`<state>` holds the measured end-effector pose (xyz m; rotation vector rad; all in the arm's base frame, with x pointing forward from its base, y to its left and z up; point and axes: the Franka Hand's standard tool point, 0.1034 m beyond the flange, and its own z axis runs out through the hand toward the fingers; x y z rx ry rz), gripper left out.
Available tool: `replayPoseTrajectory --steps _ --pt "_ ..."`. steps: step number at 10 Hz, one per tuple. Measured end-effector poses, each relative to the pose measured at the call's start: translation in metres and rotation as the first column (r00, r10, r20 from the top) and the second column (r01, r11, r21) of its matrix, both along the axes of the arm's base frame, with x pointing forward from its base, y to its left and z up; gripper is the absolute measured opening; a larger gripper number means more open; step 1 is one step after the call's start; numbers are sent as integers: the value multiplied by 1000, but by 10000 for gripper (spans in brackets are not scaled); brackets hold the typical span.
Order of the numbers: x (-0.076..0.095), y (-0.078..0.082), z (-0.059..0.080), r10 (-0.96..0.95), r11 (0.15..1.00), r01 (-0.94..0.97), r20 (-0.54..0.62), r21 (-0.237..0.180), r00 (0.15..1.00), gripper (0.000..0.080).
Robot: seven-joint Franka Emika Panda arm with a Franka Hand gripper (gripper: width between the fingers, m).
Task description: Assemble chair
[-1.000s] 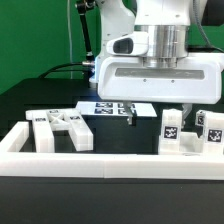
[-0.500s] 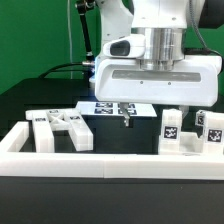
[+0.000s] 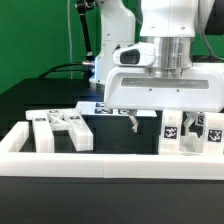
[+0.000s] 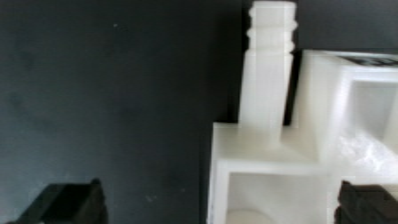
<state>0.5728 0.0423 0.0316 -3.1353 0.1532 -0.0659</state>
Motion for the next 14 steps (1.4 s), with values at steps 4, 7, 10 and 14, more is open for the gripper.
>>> replayPoseTrajectory --steps 4,7,10,14 --pt "0 0 -2 -15 1000 15 3 -2 1000 649" --pt "0 3 -3 -6 1000 6 12 -3 1000 649" --pt "-3 14 -6 6 1000 -6 20 2 1000 649" --pt "-3 11 -7 -5 1000 5 23 0 1000 649"
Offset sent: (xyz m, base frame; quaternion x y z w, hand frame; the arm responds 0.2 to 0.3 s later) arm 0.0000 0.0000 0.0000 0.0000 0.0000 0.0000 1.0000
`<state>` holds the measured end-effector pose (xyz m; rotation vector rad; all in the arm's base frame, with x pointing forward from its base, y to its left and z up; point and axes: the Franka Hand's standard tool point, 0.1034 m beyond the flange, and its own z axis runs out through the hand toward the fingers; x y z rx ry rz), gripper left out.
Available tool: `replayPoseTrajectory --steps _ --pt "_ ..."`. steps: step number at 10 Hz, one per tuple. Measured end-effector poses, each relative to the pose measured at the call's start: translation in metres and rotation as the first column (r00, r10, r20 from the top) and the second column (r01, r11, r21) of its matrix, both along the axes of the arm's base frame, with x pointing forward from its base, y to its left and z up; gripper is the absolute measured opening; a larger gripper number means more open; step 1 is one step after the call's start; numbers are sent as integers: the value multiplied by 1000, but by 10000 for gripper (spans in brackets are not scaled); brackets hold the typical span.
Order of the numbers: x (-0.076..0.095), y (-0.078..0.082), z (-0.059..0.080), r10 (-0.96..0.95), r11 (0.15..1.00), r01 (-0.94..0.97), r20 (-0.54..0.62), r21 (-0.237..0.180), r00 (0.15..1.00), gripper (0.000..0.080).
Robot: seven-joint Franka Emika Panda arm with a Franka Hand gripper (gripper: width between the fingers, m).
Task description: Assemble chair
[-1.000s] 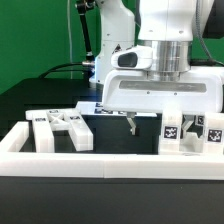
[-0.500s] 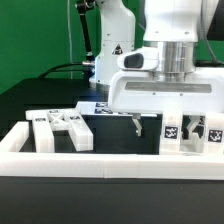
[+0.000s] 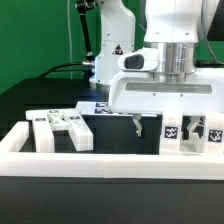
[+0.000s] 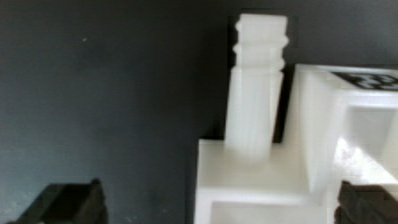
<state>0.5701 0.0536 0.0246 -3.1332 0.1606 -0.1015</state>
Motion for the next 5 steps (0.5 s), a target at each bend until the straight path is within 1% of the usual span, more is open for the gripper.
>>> replayPoseTrajectory --steps 2,5 --pt "-3 4 -6 -2 1000 2 -7 0 1000 649" --pt "-5 4 -10 -1 1000 1 -14 -2 1000 649"
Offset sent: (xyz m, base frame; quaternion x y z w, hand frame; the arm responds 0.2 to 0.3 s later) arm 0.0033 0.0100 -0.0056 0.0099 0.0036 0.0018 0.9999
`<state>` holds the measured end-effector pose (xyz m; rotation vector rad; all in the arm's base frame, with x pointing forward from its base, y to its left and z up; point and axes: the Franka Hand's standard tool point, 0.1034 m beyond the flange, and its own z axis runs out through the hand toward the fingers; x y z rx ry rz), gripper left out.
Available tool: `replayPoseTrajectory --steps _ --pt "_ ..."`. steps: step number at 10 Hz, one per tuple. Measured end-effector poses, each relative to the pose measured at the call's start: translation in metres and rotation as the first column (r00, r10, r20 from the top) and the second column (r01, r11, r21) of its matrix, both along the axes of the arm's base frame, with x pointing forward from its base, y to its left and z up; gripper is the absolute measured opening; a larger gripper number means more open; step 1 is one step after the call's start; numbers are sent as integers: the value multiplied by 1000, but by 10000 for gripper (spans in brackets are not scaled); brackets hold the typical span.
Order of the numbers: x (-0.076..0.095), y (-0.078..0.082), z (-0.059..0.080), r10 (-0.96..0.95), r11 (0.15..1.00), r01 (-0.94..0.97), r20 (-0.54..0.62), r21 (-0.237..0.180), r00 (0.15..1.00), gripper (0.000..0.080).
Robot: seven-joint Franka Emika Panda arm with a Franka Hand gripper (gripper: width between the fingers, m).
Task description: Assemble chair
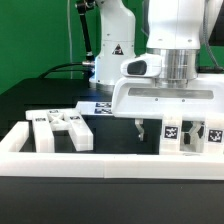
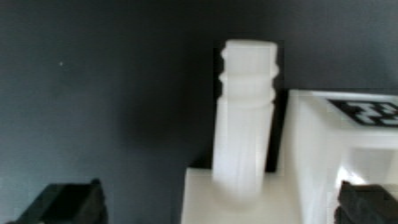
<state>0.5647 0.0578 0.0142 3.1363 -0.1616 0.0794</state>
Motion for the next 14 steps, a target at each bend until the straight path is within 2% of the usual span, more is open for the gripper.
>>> replayPoseTrajectory --steps 3,4,5,8,11,13,14 --pt "-2 -1 -3 -12 1000 12 -6 -1 1000 649" --pt "-2 -1 -3 -12 1000 12 -6 -1 1000 529" --pt "-2 -1 -3 -12 1000 12 -6 -1 1000 345" --pt "-1 -2 -2 -13 1000 13 -5 -1 1000 330" --pt "-3 -11 -1 -30 1000 30 -7 -3 1000 331" --pt "-5 -16 6 -52 999 52 -6 -2 999 331" --pt "-6 -16 14 -64 998 64 -5 5 998 331"
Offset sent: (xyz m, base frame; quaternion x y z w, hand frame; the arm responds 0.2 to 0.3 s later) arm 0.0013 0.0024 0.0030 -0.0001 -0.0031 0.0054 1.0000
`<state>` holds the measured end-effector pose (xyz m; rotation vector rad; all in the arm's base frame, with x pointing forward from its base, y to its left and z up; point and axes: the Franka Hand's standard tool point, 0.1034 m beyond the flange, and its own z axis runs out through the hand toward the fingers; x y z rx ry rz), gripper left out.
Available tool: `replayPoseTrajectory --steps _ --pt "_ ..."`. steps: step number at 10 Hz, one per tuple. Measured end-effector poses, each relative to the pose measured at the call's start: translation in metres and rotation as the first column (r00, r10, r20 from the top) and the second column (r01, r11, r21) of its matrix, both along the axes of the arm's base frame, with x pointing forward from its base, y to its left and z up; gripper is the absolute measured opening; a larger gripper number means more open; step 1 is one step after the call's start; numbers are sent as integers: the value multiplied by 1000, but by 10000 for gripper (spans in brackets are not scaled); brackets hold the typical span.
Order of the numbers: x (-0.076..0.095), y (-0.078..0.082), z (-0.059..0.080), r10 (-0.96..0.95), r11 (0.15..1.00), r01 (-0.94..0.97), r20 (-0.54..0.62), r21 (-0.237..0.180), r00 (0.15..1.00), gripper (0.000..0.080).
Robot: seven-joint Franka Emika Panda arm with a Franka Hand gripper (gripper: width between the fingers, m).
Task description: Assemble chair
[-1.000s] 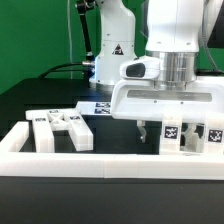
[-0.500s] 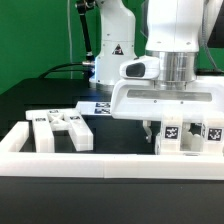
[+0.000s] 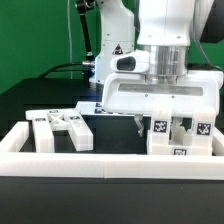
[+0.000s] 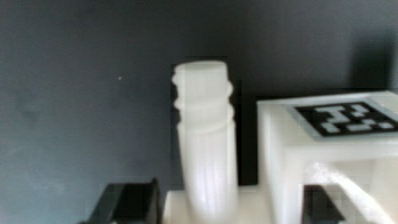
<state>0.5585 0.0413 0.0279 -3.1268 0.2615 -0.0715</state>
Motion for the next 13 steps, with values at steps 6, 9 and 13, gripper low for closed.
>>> replayPoseTrajectory --steps 6,9,13 --pt "1 -15 32 -17 1000 17 9 17 1000 333" --pt "-2 -16 31 -20 1000 20 -14 23 1000 333" --pt "-14 -15 40 -28 996 51 -278 76 960 333"
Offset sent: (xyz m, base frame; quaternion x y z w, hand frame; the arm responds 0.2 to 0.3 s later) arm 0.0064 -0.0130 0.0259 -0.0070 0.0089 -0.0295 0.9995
